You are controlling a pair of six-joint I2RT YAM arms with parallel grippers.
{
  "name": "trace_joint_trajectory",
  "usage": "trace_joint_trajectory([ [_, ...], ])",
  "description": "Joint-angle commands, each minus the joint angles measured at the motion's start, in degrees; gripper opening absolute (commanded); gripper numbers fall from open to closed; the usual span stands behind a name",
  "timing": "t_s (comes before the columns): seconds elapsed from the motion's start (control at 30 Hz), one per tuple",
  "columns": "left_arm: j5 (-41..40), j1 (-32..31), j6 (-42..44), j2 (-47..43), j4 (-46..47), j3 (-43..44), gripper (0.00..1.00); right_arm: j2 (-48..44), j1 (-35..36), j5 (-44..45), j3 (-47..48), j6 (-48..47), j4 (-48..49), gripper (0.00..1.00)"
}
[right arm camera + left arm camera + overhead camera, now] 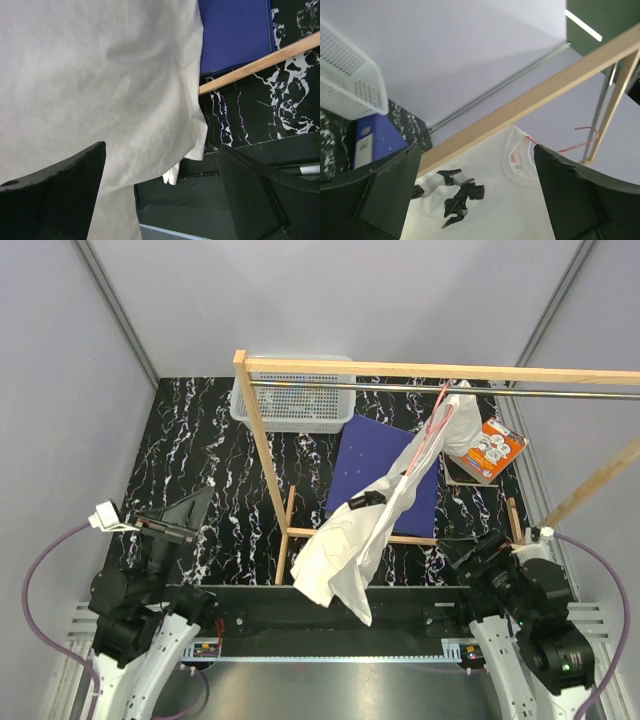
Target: Remove the t-shirt from the hanger
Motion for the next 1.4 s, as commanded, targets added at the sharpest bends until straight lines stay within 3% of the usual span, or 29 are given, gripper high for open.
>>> trace_joint_trajectory([
  [0.0, -4.9, -0.1, -5.3, -0.9, -28.7, 4.6, 0.99, 2.0, -0.2, 4.7, 8.1, -2.8, -4.0, 1.0],
  [0.07, -3.0, -0.1, -5.9, -2.6, -32.0, 5.0, 0.99, 4.2, -0.2, 3.9, 11.2, -6.4, -4.0, 1.0],
  [0.2, 4.9, -0.1, 3.9, -9.8, -32.3, 5.5, 0.99, 6.2, -0.1, -2.3, 13.9, -11.5, -3.0, 1.0],
  [0.4, 5.5, -0.1, 7.9, -9.3, -39.6, 11.3, 0.99, 7.8, -0.2, -2.7, 14.7, -12.0, -3.9, 1.0],
  [0.6, 8.8, -0.1, 8.7, -9.5, -42.6, 10.7, 0.99, 13.1, -0.2, -12.6, 14.7, -16.3, 0.8, 1.0],
  [0.7, 11.1, -0.1, 8.6, -9.5, -42.9, 9.9, 0.99, 16.3, -0.3, -14.3, 19.1, -22.8, 2.1, 1.0],
  [0.87, 14.1, -0.1, 7.5, -9.5, -42.7, 9.2, 0.99, 23.5, -0.1, -14.9, 31.8, -26.1, 4.4, 1.0],
  [1.07, 19.3, -0.1, 7.7, -9.5, -40.8, 8.8, 0.99, 28.8, -0.2, -19.3, 38.7, -22.8, 11.7, 1.0],
  [1.27, 26.0, -0.1, 10.6, -9.0, -39.5, 9.3, 0.99, 32.8, -0.2, -28.1, 36.2, -10.6, 28.6, 1.0],
  [1.37, 27.7, -0.1, 11.2, -8.6, -39.5, 9.6, 0.99, 34.6, -0.2, -29.0, 33.8, -6.5, 37.7, 0.93],
])
